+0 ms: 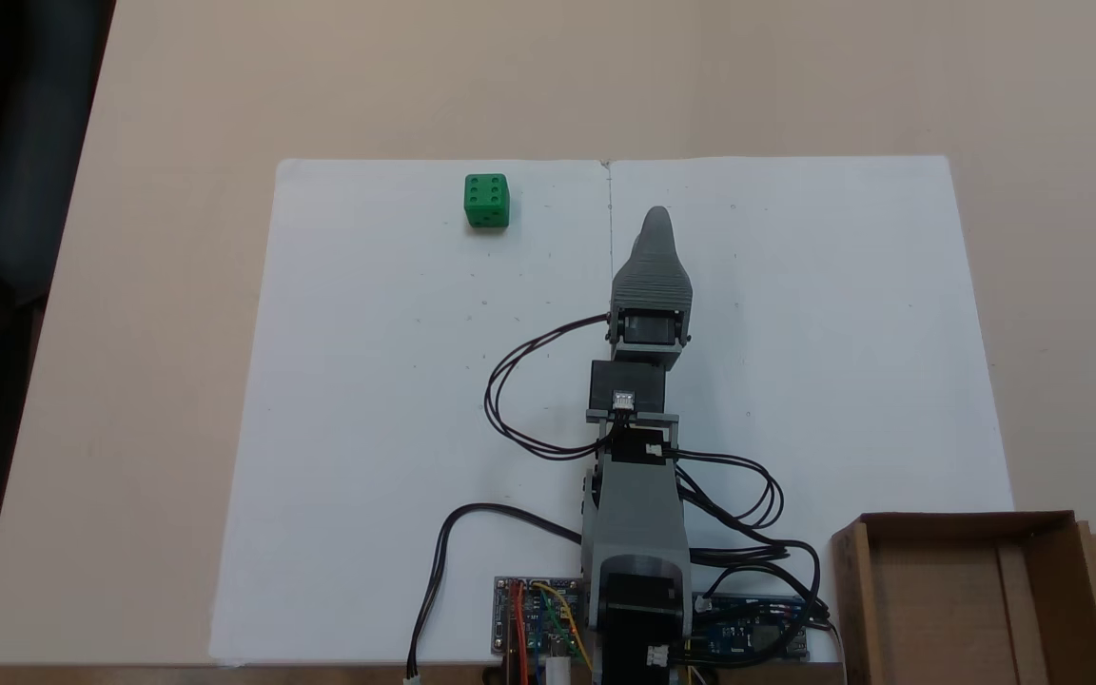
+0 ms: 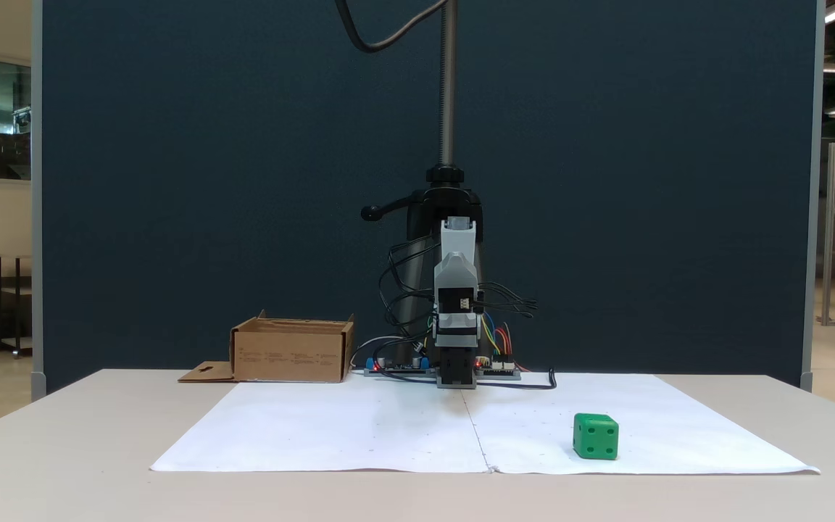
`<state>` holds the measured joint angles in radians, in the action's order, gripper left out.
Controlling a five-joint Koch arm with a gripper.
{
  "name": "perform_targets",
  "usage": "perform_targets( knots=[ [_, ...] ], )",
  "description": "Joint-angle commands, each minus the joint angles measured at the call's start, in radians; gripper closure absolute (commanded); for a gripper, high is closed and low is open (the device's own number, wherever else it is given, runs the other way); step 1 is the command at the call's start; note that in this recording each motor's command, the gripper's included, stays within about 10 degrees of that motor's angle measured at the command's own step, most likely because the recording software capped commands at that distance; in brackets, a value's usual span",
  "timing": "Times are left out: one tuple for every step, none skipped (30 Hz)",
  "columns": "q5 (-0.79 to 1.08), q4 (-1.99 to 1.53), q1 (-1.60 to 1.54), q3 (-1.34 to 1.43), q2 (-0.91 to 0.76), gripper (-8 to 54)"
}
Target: Grasp a green dice and put it in the bin.
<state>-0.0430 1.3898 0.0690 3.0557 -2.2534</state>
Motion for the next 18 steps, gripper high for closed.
perform_targets(
  knots=[
    [0.072, -0.025, 0.018, 0.074, -0.114, 2.0],
    [0.071, -0.025, 0.018, 0.074, -0.114, 2.0],
    [0.072, -0.025, 0.018, 0.074, -0.114, 2.0],
    [0.071, -0.025, 0.018, 0.074, -0.114, 2.0],
    [0.072, -0.025, 0.018, 0.074, -0.114, 2.0],
    [0.071, -0.025, 0.018, 0.074, -0.114, 2.0],
    [0.071, -0.025, 0.018, 0.074, -0.114, 2.0],
    [0.071, -0.025, 0.018, 0.074, -0.114, 2.0],
    [0.072, -0.025, 0.018, 0.074, -0.114, 2.0],
    [0.071, -0.025, 0.018, 0.074, -0.112, 2.0],
    [0.072, -0.025, 0.018, 0.074, -0.114, 1.9],
    [0.072, -0.025, 0.018, 0.074, -0.114, 1.9],
    [0.072, -0.025, 0.018, 0.074, -0.114, 1.7],
    [0.074, -0.025, 0.018, 0.074, -0.114, 1.4],
    [0.075, -0.025, 0.018, 0.074, -0.114, 1.0],
    [0.077, -0.025, 0.018, 0.074, -0.114, 0.8],
    [0.074, -0.023, 0.018, 0.074, -0.114, 0.8],
    [0.074, -0.023, 0.018, 0.074, -0.114, 0.8]
  ],
)
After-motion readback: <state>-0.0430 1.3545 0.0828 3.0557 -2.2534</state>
